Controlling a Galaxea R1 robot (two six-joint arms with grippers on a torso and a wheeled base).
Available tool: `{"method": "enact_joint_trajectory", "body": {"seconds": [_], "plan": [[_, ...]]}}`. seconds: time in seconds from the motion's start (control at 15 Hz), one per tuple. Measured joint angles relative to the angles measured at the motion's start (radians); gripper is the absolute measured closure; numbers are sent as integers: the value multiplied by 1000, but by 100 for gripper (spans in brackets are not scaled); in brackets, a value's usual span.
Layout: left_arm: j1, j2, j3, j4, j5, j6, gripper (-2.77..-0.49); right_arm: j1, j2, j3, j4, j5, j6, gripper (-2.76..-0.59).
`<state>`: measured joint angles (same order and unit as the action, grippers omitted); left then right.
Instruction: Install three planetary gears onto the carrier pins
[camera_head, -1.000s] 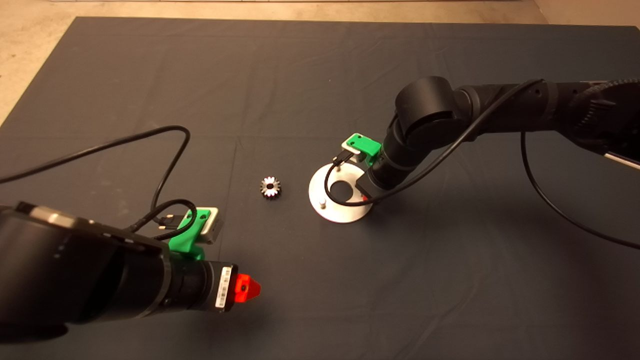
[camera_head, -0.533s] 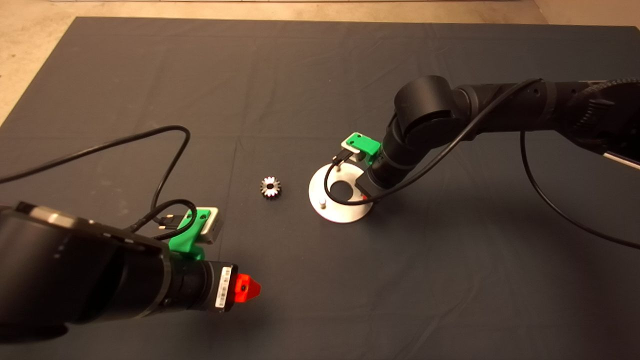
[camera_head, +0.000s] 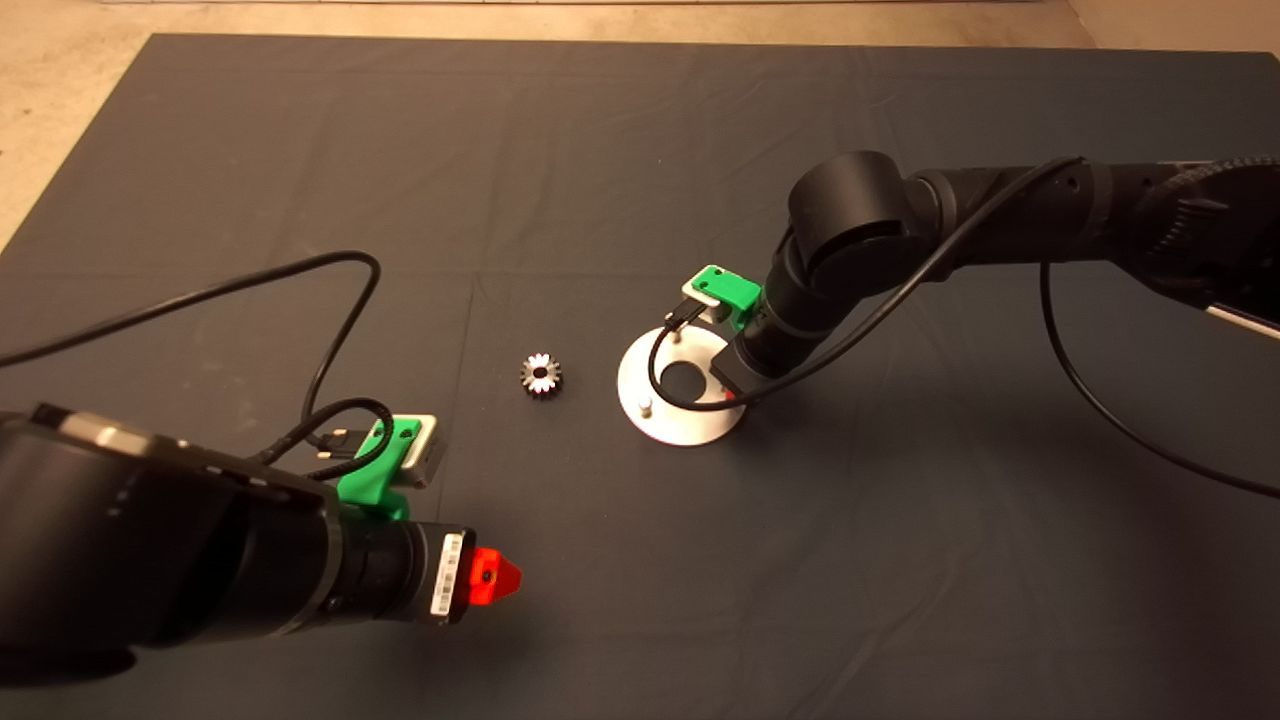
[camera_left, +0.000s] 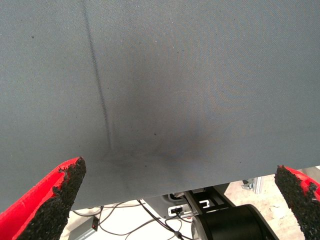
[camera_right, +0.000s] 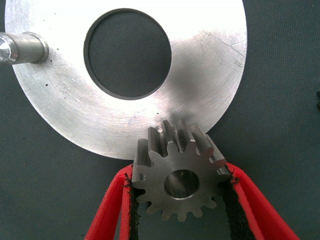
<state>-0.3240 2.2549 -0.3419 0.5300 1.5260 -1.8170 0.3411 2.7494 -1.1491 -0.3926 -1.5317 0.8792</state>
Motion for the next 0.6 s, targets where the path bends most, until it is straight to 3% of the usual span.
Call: {"method": "enact_joint_trajectory", "body": {"seconds": [0.6], "plan": [[0, 0, 0, 2, 0, 0, -275, 0, 0, 0, 0, 0, -28, -92]]}}
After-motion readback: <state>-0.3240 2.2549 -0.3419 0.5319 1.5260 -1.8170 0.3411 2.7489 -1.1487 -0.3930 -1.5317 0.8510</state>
